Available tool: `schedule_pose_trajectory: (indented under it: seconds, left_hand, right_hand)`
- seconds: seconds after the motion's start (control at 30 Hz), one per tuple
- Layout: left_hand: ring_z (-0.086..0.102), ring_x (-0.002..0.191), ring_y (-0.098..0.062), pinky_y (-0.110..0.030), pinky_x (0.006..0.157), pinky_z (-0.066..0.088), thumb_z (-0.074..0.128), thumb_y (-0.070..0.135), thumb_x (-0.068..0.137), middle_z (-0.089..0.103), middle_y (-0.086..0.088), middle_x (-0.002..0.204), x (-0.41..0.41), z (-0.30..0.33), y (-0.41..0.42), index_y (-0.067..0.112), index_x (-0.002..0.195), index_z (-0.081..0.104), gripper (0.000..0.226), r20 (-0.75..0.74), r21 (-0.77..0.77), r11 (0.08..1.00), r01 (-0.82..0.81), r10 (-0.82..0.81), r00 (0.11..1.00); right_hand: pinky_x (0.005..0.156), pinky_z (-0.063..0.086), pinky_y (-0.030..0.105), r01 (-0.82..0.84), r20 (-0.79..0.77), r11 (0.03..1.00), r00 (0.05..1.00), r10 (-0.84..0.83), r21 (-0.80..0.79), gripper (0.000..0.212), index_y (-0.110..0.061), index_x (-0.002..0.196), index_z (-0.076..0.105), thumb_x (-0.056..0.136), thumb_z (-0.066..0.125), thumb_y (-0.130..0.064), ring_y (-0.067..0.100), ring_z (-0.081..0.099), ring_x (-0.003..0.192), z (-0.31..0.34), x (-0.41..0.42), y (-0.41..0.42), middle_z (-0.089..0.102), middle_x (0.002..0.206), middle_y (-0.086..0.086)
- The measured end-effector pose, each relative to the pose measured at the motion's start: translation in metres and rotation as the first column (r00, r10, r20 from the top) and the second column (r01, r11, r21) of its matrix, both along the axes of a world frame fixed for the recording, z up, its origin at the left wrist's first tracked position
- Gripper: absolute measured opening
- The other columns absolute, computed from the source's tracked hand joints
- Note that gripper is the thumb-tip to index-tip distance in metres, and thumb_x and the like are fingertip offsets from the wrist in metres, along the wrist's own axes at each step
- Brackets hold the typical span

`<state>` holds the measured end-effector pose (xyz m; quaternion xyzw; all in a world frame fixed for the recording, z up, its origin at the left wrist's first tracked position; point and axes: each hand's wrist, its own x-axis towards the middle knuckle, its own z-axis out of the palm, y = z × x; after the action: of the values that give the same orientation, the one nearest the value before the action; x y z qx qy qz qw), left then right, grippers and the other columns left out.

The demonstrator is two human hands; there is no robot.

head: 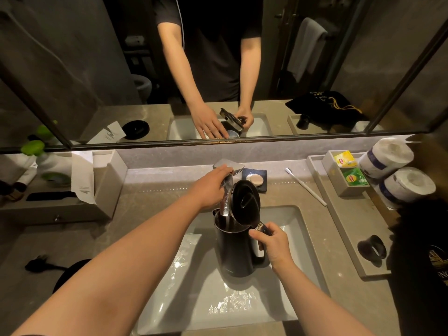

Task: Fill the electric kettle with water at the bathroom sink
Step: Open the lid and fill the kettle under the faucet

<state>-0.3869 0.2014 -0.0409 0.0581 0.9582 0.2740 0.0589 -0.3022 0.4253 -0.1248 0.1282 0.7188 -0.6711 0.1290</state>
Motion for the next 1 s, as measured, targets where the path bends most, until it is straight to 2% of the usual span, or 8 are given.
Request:
schedule_pose_trajectory:
  seconds: [0.23, 0.4, 0.6, 0.8, 1.0]
  left_hand:
    - [0.044, 0.136, -0.023, -0.046, 0.107, 0.042, 0.054, 0.016, 0.093, 0.039, 0.0, 0.156, -0.0007, 0.0011, 0.0001, 0.029, 0.147, 0.039, 0.057, 0.001, -0.013, 1.0, 0.005, -0.005, 1.0]
    - [0.047, 0.133, -0.024, -0.047, 0.105, 0.045, 0.055, 0.016, 0.093, 0.042, -0.001, 0.153, -0.0007, 0.0011, 0.0006, 0.029, 0.145, 0.041, 0.055, 0.002, -0.006, 1.0, 0.003, -0.003, 1.0]
    - [0.047, 0.132, -0.024, -0.047, 0.104, 0.045, 0.055, 0.015, 0.093, 0.043, -0.001, 0.152, -0.0005, 0.001, 0.0003, 0.03, 0.144, 0.041, 0.055, 0.012, -0.01, 1.0, 0.006, -0.006, 1.0]
    - [0.051, 0.126, -0.025, -0.044, 0.101, 0.047, 0.052, 0.01, 0.093, 0.046, -0.001, 0.149, 0.0007, 0.0048, 0.0009, 0.027, 0.142, 0.043, 0.053, -0.009, 0.002, 1.0, 0.02, -0.02, 1.0]
    - [0.053, 0.122, -0.025, -0.04, 0.097, 0.047, 0.05, 0.008, 0.092, 0.049, -0.001, 0.144, 0.0029, 0.0073, 0.0019, 0.025, 0.14, 0.045, 0.052, -0.032, 0.013, 1.0, 0.025, -0.025, 0.999]
  right_hand:
    - [0.059, 0.043, 0.036, -0.007, -0.001, 1.0, 1.0, 0.007, -0.02, 0.034, -0.018, 0.061, 0.056, 0.054, 0.085, -0.036, 0.024, 0.05, 0.059, 0.0017, -0.0004, -0.0006, 0.057, 0.051, -0.006]
    - [0.061, 0.045, 0.038, -0.018, -0.009, 1.0, 1.0, 0.018, -0.014, 0.031, -0.012, 0.068, 0.058, 0.062, 0.084, -0.029, 0.024, 0.053, 0.062, 0.0007, -0.0002, 0.0001, 0.06, 0.054, -0.006]
    - [0.057, 0.045, 0.036, -0.008, -0.004, 1.0, 1.0, 0.008, -0.001, 0.04, -0.011, 0.068, 0.056, 0.055, 0.084, -0.037, 0.025, 0.051, 0.058, 0.0003, -0.0003, -0.0001, 0.057, 0.054, -0.002]
    - [0.048, 0.042, 0.03, 0.006, -0.009, 1.0, 1.0, -0.006, -0.03, 0.039, -0.015, 0.061, 0.053, 0.051, 0.086, -0.034, 0.022, 0.047, 0.05, -0.0018, -0.0008, 0.0, 0.052, 0.051, 0.0]
    - [0.051, 0.043, 0.032, 0.002, -0.011, 1.0, 1.0, -0.002, -0.028, 0.039, -0.012, 0.064, 0.054, 0.053, 0.085, -0.032, 0.024, 0.049, 0.054, -0.0035, -0.0008, -0.0009, 0.054, 0.051, -0.002]
